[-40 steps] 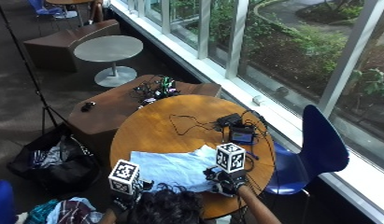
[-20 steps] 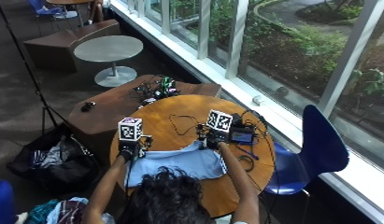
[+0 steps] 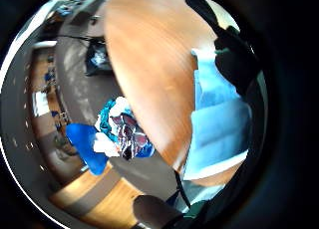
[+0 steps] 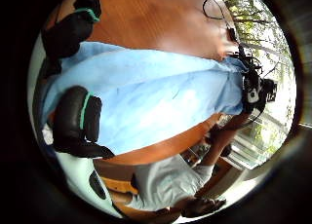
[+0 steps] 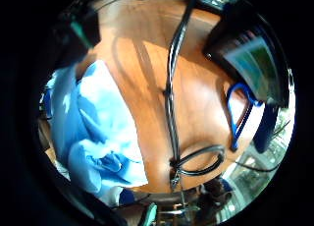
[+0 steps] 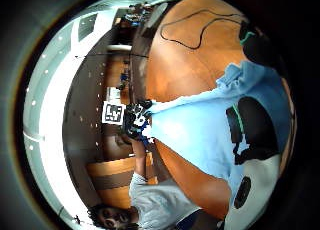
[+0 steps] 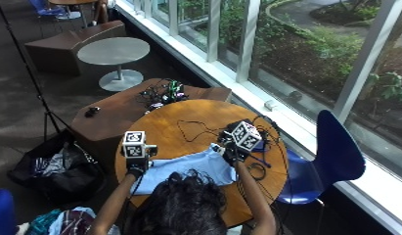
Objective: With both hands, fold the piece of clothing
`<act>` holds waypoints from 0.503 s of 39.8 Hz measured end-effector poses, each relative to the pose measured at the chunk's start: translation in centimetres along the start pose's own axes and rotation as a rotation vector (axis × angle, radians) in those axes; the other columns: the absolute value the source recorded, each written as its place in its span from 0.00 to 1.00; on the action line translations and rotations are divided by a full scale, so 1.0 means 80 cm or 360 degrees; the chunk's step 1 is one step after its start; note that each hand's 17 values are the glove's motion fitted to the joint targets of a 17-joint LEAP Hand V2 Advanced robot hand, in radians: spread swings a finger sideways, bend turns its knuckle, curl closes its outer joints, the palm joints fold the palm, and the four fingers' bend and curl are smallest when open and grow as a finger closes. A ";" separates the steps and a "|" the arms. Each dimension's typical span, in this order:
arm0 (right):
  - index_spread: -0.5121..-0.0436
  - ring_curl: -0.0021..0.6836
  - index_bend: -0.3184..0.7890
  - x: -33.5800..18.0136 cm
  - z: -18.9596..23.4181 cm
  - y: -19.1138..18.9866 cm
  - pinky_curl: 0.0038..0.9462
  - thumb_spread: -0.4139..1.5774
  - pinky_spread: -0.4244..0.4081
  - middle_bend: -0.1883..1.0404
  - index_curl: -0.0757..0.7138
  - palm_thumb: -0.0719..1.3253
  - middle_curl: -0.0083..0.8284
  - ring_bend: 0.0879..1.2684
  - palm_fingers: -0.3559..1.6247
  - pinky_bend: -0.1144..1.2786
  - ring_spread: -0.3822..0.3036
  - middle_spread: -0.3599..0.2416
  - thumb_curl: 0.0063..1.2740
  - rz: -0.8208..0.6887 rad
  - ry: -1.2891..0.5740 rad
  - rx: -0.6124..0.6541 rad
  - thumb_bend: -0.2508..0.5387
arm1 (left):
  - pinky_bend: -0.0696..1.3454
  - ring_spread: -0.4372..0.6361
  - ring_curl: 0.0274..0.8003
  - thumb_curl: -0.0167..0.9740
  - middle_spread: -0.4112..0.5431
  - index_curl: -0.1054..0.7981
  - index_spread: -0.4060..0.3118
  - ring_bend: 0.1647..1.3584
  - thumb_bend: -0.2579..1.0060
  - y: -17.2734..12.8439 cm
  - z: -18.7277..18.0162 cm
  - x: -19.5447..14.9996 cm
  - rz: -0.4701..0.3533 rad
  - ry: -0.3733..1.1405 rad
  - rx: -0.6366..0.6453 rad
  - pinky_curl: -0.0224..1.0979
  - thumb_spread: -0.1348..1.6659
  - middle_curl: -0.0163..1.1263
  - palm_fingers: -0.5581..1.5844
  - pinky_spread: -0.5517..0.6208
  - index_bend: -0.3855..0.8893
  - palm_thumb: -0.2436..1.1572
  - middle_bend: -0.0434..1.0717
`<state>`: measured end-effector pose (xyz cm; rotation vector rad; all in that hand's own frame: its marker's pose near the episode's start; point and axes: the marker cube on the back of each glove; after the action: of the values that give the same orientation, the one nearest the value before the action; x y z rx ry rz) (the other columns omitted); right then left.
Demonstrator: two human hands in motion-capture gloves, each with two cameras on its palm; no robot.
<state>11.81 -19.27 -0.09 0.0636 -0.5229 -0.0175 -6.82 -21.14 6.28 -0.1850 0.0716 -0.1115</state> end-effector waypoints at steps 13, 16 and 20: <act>0.61 0.56 0.36 0.047 0.030 0.148 0.41 0.79 0.59 0.30 0.49 0.59 0.49 0.35 0.61 0.36 0.47 0.54 0.26 0.0588 0.0160 0.0578 0.19 | 0.20 0.16 0.45 0.35 0.16 0.54 0.25 0.32 0.18 0.076 0.072 0.018 0.0112 -0.0319 0.0671 0.37 0.77 0.41 0.65 0.43 0.43 0.65 0.26; 0.62 0.60 0.31 0.054 0.053 0.153 0.43 0.79 0.59 0.29 0.45 0.50 0.49 0.40 0.59 0.39 0.47 0.58 0.25 0.0771 0.0425 0.0416 0.19 | 0.19 0.20 0.44 0.33 0.18 0.55 0.25 0.28 0.17 0.084 0.089 0.029 0.0140 -0.0290 0.0498 0.37 0.78 0.40 0.63 0.47 0.45 0.60 0.22; 0.61 0.65 0.27 0.060 0.071 0.148 0.46 0.79 0.58 0.30 0.39 0.44 0.50 0.48 0.56 0.43 0.46 0.61 0.24 0.0873 0.0599 0.0279 0.24 | 0.18 0.24 0.43 0.32 0.22 0.56 0.26 0.26 0.18 0.067 0.105 0.031 0.0179 -0.0246 0.0454 0.37 0.80 0.39 0.60 0.52 0.44 0.55 0.18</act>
<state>13.14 -7.91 8.02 0.0907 -0.1512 0.5673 -3.09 -14.66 13.36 0.0955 -0.0881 0.0056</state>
